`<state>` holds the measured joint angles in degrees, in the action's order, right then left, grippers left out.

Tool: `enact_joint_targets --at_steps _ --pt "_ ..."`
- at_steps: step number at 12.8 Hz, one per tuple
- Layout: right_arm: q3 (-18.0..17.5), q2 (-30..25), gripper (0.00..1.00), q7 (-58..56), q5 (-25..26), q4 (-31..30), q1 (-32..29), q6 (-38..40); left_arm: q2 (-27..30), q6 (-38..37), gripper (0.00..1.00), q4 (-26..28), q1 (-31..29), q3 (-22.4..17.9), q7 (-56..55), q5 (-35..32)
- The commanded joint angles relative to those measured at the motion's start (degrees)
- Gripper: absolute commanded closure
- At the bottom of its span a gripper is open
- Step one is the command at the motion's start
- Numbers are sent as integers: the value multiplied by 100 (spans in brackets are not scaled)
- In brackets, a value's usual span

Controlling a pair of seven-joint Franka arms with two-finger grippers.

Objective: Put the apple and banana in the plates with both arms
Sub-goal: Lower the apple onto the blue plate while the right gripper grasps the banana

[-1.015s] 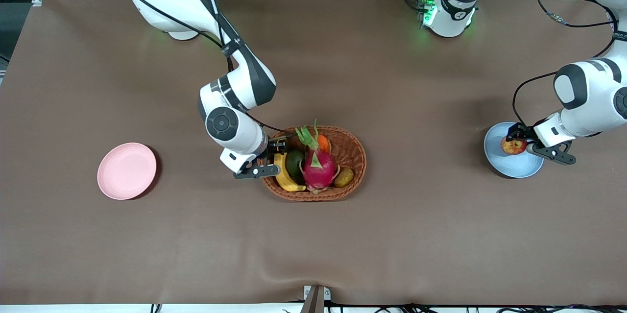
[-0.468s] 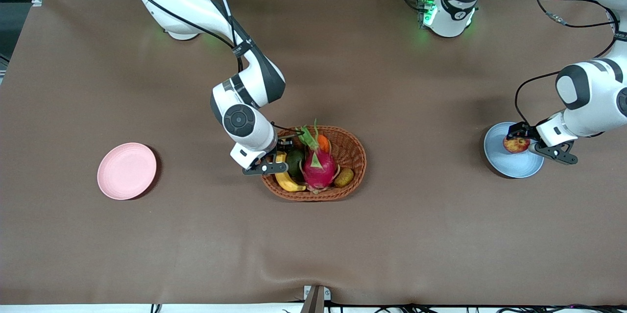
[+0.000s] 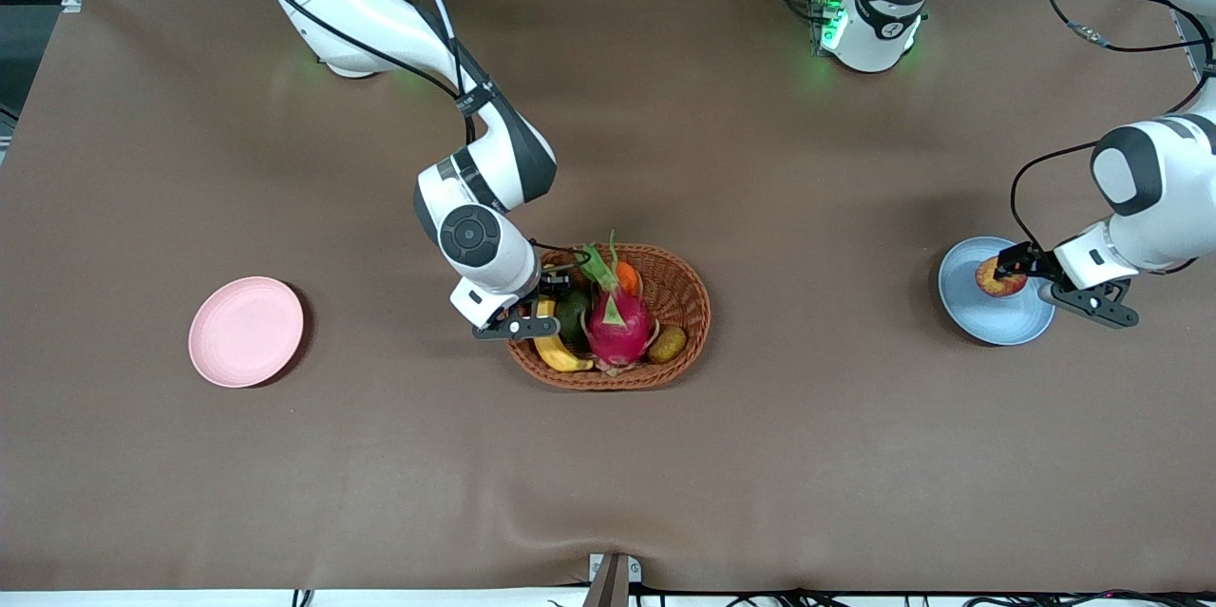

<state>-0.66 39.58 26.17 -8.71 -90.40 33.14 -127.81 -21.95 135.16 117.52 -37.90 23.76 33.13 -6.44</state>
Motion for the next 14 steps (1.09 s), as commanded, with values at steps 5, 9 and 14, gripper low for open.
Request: enact_joint_targets --at_steps 5,9,14 --pt "57 76 61 169 89 -74 131 -262 165 -1562 0 -1011 20 524 -949 -94" --pt "57 -81 83 134 89 -57 88 -139 174 -1668 0 -1152 20 629 -940 -94" --pt "83 -845 83 90 80 -4 -299 634 418 -1940 0 -1284 536 551 -1237 -77"
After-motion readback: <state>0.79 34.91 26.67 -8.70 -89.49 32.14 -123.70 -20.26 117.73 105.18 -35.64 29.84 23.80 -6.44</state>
